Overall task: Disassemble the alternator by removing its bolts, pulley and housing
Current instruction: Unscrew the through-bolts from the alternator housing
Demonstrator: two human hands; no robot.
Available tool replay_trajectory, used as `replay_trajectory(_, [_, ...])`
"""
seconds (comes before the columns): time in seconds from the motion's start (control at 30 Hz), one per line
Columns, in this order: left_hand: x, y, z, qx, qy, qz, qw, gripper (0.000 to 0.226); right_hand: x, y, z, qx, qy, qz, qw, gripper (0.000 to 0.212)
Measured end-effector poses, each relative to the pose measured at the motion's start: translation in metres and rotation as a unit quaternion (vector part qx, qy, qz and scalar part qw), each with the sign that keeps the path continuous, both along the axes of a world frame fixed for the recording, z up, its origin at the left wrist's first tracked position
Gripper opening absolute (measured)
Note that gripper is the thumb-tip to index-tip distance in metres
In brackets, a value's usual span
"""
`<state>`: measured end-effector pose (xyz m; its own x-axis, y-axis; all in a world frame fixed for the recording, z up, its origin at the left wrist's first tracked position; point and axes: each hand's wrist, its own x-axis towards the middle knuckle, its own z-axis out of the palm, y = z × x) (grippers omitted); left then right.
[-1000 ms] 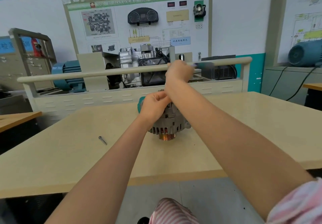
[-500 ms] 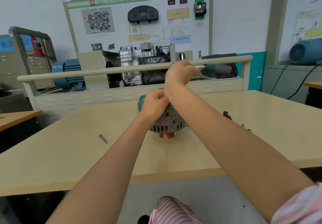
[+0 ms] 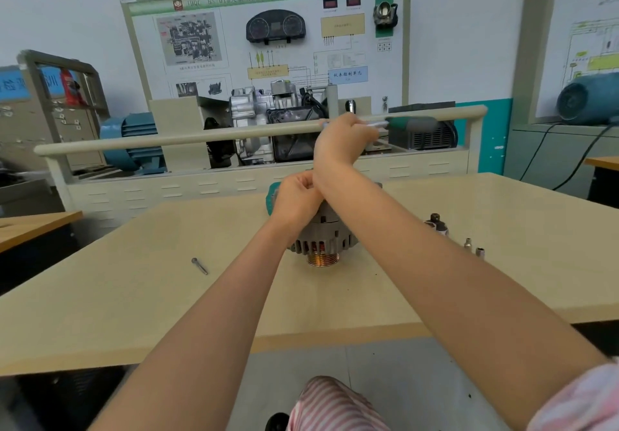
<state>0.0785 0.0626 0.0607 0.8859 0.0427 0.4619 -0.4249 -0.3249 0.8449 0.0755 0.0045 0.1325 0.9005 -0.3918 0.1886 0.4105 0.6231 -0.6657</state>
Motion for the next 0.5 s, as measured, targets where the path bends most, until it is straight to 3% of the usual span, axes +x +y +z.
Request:
replay_trajectory(0.07, [-0.001,0.001,0.002,-0.015,-0.002,-0.04,0.999,0.022,0.01,-0.011,0.011,-0.078,0.063,0.103,0.99,0.029])
replay_trajectory(0.1, [-0.002,0.002,0.003,-0.02,0.002,-0.059,0.998,0.014,0.012,-0.02,0.015,-0.134,0.084,0.19,0.969,0.021])
replay_trajectory(0.17, [-0.001,0.004,0.003,-0.023,0.009,-0.078,0.997,0.01,0.018,-0.035,0.017,-0.211,0.067,0.335,0.916,0.018])
replay_trajectory(0.2, [0.0,0.004,0.003,-0.022,0.011,-0.077,0.997,0.011,0.02,-0.039,0.016,-0.222,0.054,0.361,0.904,0.02])
replay_trajectory(0.27, [0.002,0.005,0.002,-0.014,0.004,-0.068,0.998,0.009,0.019,-0.034,0.014,-0.172,0.056,0.323,0.929,0.018])
replay_trajectory(0.37, [0.001,0.002,-0.001,-0.006,-0.026,-0.035,0.999,0.023,0.009,-0.015,0.005,0.011,0.051,0.093,0.994,0.009])
replay_trajectory(0.43, [0.002,0.001,-0.003,-0.009,-0.035,-0.019,0.999,0.04,0.008,-0.008,-0.002,0.062,0.026,0.01,0.998,0.003])
replay_trajectory(0.5, [0.003,0.001,-0.003,-0.009,-0.035,-0.018,0.999,0.043,0.008,-0.008,-0.002,0.047,0.013,0.012,0.999,0.003])
